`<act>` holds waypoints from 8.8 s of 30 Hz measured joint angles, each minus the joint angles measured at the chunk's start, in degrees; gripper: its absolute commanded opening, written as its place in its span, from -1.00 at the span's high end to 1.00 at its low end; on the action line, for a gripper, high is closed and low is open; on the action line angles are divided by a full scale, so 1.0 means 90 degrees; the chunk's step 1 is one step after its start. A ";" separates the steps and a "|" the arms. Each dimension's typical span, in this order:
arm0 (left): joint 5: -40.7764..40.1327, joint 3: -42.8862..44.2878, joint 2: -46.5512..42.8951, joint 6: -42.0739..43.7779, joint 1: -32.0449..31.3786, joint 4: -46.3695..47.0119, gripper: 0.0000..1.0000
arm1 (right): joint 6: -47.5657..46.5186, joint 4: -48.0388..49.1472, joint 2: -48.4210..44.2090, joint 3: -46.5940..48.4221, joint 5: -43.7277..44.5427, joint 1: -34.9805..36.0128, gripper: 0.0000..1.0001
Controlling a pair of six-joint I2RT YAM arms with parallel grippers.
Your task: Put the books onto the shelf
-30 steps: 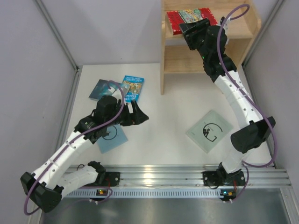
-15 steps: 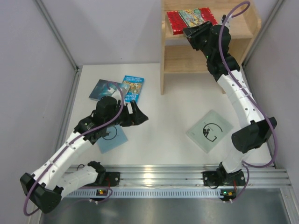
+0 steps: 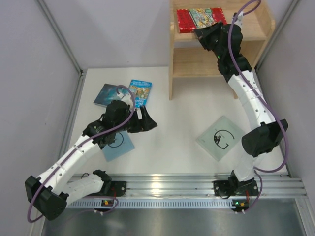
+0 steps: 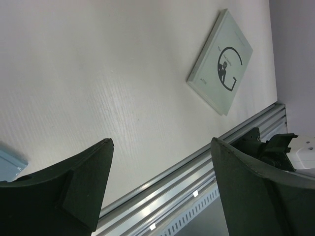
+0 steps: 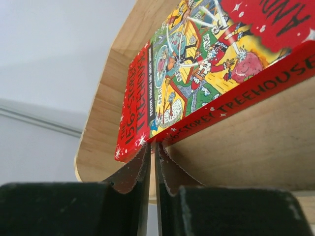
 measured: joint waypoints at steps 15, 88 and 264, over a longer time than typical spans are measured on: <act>-0.0170 0.0005 0.0102 0.0063 0.0000 0.0019 -0.70 | -0.0775 0.0131 0.0068 0.0160 -0.0291 -0.0121 1.00; -0.0925 0.0981 -0.0007 0.0653 0.0007 -0.0437 -0.73 | -0.2181 -0.1197 -0.0653 0.0729 -0.0478 -0.1630 -0.90; 0.1052 -0.2521 0.3347 -0.1649 -0.0408 0.6052 -0.03 | -0.1666 0.4039 -0.2465 -1.0287 -0.3138 0.0617 -0.20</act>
